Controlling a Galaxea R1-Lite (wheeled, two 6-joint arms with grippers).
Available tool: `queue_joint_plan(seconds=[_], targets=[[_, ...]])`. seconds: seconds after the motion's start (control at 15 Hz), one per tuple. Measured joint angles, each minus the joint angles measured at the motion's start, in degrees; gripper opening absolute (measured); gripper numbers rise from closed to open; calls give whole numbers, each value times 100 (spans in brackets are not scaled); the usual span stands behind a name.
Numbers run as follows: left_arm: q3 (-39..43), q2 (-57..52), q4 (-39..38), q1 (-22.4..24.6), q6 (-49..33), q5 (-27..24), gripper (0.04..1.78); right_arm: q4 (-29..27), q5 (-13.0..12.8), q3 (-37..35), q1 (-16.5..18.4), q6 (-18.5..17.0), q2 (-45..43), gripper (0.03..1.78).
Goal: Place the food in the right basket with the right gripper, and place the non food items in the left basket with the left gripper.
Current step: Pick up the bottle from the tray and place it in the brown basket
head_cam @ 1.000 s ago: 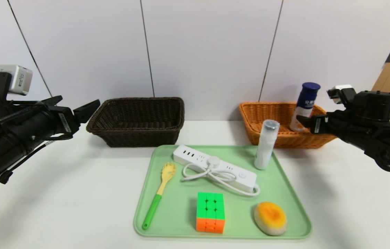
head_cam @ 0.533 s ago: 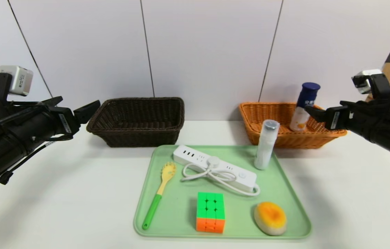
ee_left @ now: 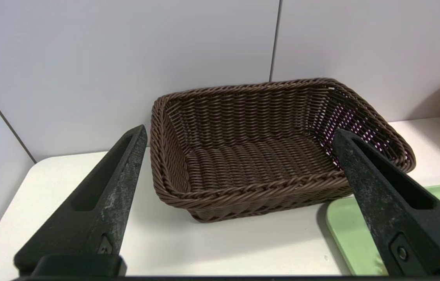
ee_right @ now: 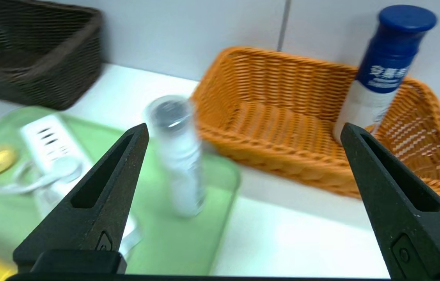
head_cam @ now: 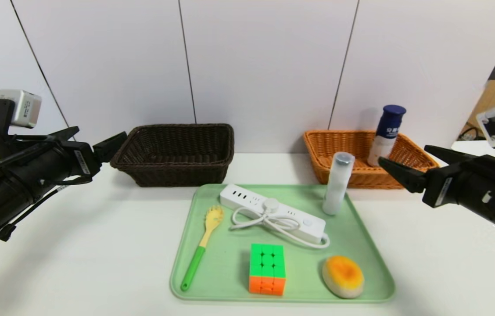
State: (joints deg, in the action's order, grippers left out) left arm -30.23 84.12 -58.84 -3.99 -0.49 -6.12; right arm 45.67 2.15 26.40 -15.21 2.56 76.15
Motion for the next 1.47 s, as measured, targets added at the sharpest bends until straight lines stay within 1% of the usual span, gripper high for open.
queue_joint_plan(seconds=[0.13,0.27,0.47,0.6,0.73,0.8,0.93,1.0,1.07,1.13,1.27,1.4,1.47], targets=[[13,-2,-79,-4,22,1,169,-101,0,-317,-156,13,-295,169],[20,-2,-204,-4,33,1,169,-112,0,-541,-315,7,-383,169],[79,0,-215,-6,33,1,169,-49,-20,-631,-540,20,-174,169],[122,0,-215,-6,35,1,169,-18,-113,-588,-636,22,110,169],[144,-2,-215,-6,33,1,169,72,-410,-474,-736,13,488,169],[151,-7,-215,-6,39,-2,169,204,-625,-408,-807,11,689,169],[171,-13,-216,-6,41,-2,169,618,-1079,-295,-980,5,1095,169],[179,-13,-215,-6,41,-5,169,828,-1270,-251,-1053,-2,1303,169],[185,-13,-215,-6,44,-10,169,1031,-1397,-213,-1111,-4,1471,169],[190,-13,-216,-9,49,-11,169,1315,-1479,-190,-1179,2,1668,169],[193,-10,-215,-12,49,-7,169,1935,-1557,-174,-1309,20,2029,169],[195,-10,-215,-15,46,-10,169,2299,-1681,-94,-1381,22,2365,169],[196,-11,-215,-15,44,-10,169,2404,-1699,-55,-1397,28,2481,169]])
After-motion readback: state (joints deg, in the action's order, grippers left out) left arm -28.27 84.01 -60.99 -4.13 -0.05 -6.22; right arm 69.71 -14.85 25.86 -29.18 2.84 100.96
